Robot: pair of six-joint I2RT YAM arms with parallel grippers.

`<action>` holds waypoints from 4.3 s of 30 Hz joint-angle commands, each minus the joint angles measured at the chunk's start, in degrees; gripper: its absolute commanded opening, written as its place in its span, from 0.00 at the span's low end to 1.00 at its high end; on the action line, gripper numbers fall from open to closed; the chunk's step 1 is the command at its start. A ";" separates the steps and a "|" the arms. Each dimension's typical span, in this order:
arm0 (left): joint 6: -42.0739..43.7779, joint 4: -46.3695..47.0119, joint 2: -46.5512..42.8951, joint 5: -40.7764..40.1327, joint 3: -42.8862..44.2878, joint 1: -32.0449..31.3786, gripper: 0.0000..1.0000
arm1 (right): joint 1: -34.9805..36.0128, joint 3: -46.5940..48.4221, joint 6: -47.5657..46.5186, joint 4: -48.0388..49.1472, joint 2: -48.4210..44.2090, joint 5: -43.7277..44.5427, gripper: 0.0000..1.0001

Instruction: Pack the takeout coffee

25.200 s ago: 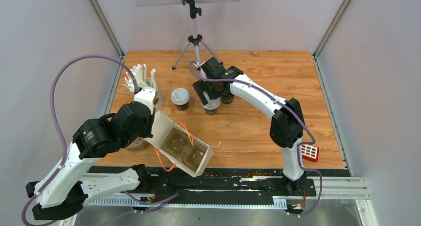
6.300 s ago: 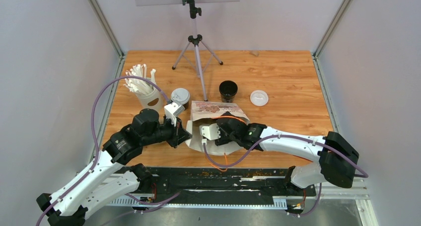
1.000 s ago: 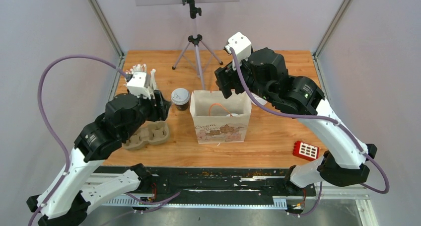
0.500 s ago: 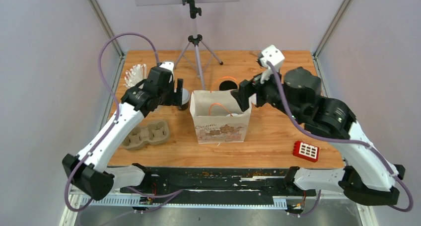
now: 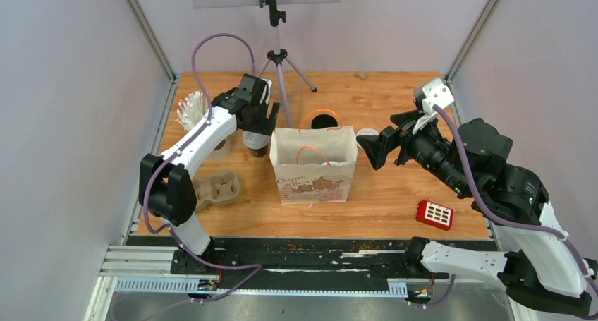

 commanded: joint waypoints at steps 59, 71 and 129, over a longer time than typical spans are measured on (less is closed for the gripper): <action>6.32 -14.93 -13.97 14.21 -7.53 1.92 0.69 | 0.39 -9.42 -0.47 4.47 -0.93 -0.91 0.95; -10.14 -14.70 -29.69 7.17 -25.03 -13.91 0.69 | 0.39 -8.42 -1.78 3.48 -1.12 -0.33 0.94; -22.20 -12.56 -31.96 -0.12 -32.09 -24.49 0.99 | 0.39 -10.24 7.17 -5.24 -5.80 0.24 0.92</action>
